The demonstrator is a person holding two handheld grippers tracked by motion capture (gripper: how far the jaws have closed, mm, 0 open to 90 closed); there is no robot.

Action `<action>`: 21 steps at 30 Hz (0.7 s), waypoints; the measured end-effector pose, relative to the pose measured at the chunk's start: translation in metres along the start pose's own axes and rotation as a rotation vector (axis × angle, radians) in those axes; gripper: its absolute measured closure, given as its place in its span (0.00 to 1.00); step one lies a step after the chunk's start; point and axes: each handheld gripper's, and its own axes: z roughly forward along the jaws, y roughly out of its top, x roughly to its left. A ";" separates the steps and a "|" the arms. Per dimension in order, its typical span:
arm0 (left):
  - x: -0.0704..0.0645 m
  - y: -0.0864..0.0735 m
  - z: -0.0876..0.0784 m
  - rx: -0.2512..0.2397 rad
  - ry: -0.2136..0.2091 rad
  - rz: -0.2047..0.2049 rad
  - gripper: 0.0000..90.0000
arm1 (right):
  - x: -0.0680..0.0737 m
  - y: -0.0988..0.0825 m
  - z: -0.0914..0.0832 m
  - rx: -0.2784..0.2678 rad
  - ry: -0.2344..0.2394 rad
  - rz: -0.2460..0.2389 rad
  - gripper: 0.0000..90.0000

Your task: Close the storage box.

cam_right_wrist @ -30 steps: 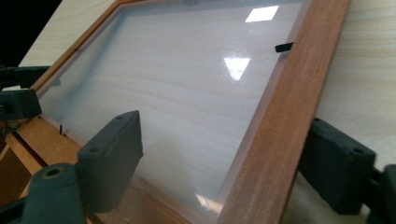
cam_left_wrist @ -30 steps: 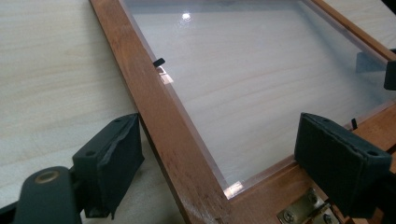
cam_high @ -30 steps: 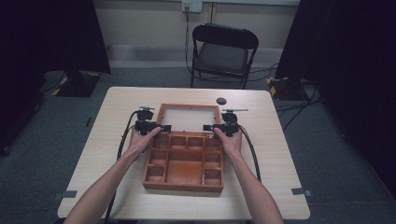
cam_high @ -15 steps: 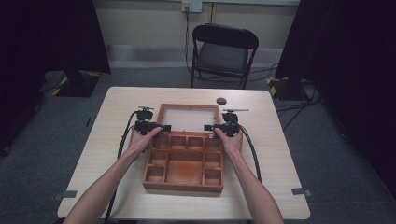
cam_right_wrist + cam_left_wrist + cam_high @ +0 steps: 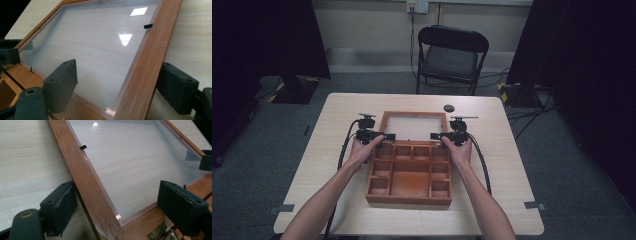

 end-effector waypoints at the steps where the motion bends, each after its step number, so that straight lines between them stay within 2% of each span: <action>1: -0.001 0.000 0.001 -0.003 0.000 0.001 0.17 | 0.000 0.000 0.000 0.000 -0.002 -0.002 0.22; 4: -0.002 0.002 0.000 0.004 -0.003 -0.002 0.17 | 0.001 0.001 0.000 -0.002 -0.007 -0.013 0.22; 8: -0.003 0.003 -0.001 -0.009 -0.008 0.019 0.19 | 0.006 0.004 -0.003 -0.010 -0.026 -0.056 0.22; 17: -0.007 0.003 -0.006 -0.026 0.006 0.055 0.22 | 0.011 0.006 -0.008 -0.039 -0.056 -0.067 0.25; 19: -0.008 0.003 -0.007 -0.035 0.016 0.084 0.23 | 0.011 0.007 -0.010 -0.054 -0.043 -0.063 0.25; 21: -0.009 0.003 -0.009 -0.044 0.019 0.094 0.24 | 0.012 0.008 -0.013 -0.062 -0.036 -0.069 0.26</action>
